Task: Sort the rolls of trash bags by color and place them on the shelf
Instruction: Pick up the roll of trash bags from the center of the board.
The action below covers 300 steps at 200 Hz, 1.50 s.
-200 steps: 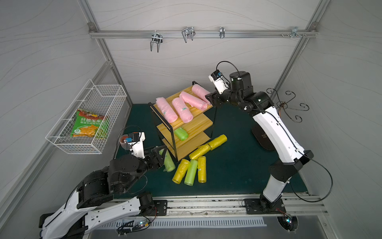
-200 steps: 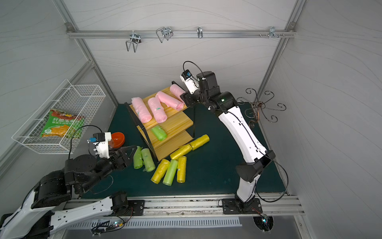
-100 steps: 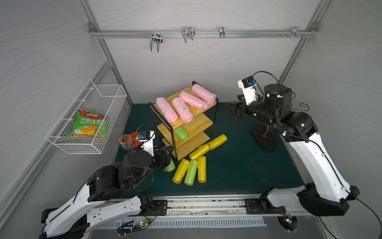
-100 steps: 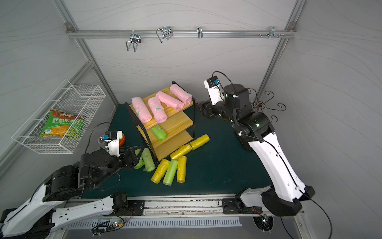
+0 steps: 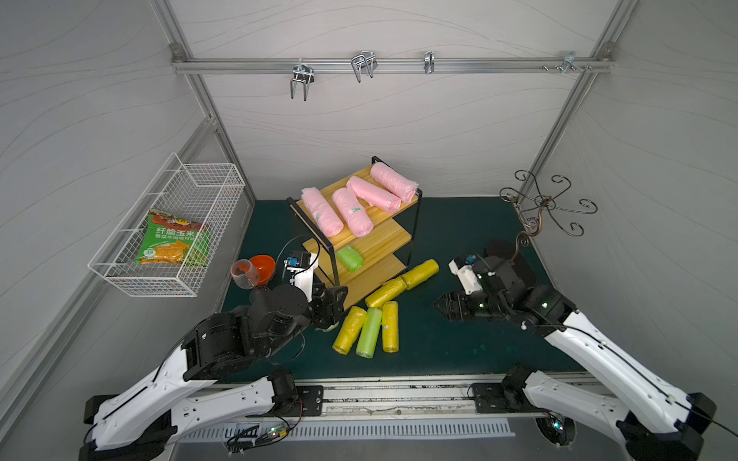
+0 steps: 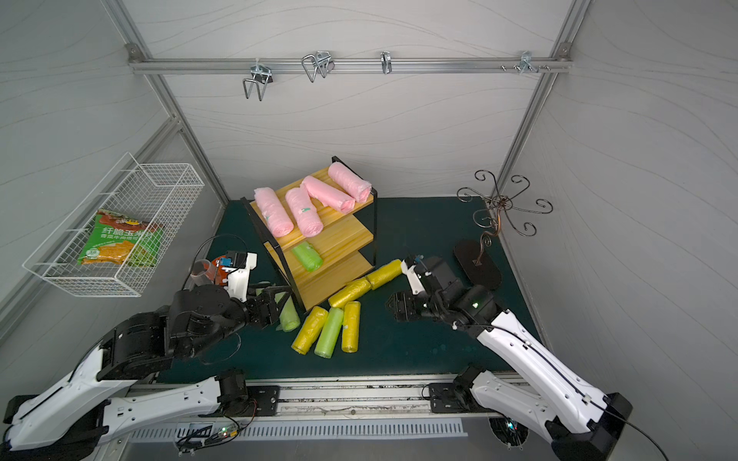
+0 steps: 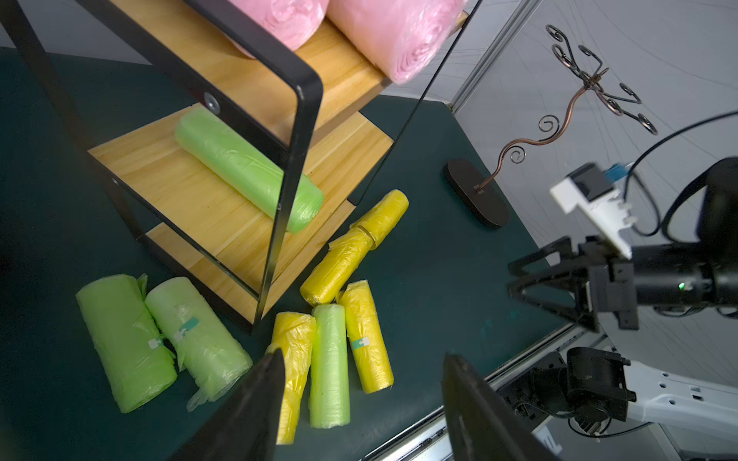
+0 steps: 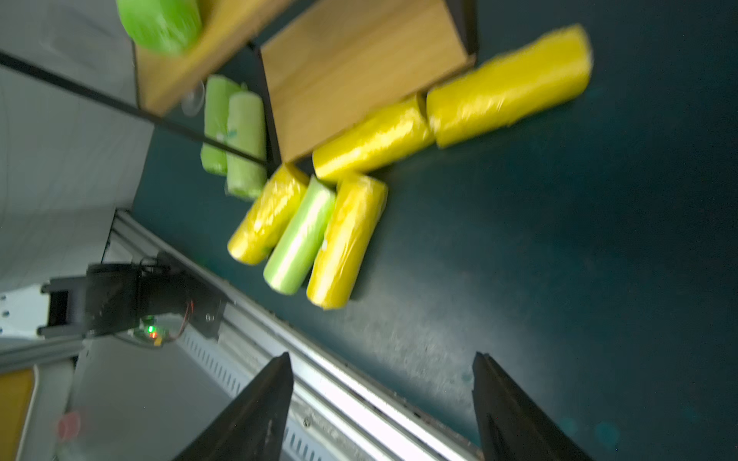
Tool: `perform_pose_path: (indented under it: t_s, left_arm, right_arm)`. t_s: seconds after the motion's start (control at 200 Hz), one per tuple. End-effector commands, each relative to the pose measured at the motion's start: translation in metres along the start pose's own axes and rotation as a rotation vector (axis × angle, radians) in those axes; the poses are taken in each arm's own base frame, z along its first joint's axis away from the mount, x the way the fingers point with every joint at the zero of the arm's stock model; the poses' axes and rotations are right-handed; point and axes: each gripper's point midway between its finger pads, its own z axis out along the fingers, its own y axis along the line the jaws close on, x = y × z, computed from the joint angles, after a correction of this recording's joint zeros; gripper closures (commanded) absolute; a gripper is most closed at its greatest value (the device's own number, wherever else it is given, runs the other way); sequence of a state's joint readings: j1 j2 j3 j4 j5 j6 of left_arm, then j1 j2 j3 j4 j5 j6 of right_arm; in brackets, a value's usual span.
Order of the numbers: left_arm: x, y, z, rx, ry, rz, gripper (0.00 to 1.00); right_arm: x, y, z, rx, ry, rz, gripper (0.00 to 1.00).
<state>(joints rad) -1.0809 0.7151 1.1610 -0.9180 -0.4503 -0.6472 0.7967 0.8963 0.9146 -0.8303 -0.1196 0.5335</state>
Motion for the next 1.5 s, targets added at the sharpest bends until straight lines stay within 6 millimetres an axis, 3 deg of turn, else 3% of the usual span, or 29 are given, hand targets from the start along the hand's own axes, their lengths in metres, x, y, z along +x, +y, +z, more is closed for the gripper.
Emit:
perform_pose_path:
  t_s: [0.0,0.17,0.36,0.425,0.555,0.665,0.89,1.165,1.496]
  left_arm:
    - [-0.009,-0.011,-0.002,0.059,-0.039,-0.025,0.33]
    - [0.005,-0.006,0.004,0.041,-0.001,-0.033,0.33]
    - [0.007,0.006,-0.003,0.039,-0.035,-0.078,0.33]
    - [0.004,0.012,-0.009,0.038,-0.062,-0.097,0.32]
    - [0.003,0.023,-0.017,0.024,-0.088,-0.128,0.33]
    - [0.004,0.030,-0.021,0.007,-0.096,-0.146,0.33]
    - [0.004,0.038,-0.026,-0.009,-0.109,-0.157,0.33]
    - [0.004,0.042,-0.031,-0.007,-0.120,-0.168,0.33]
    - [0.009,0.043,-0.029,-0.003,-0.114,-0.177,0.32]
  right_arm:
    - [0.008,0.026,0.008,-0.138,-0.015,0.133,0.25]
    - [0.026,0.049,0.034,-0.111,0.059,0.112,0.26]
    - [0.037,0.104,0.060,-0.171,0.147,0.118,0.27]
    - [0.041,0.114,0.073,-0.170,0.169,0.177,0.28]
    - [0.051,0.108,0.103,-0.074,0.182,0.312,0.30]
    - [0.059,0.101,0.123,0.036,0.217,0.329,0.31]
    - [0.053,0.114,0.155,0.111,0.219,0.288,0.32]
    - [0.069,0.102,0.183,0.243,0.292,0.235,0.34]
    - [0.091,0.097,0.215,0.281,0.350,0.231,0.36]
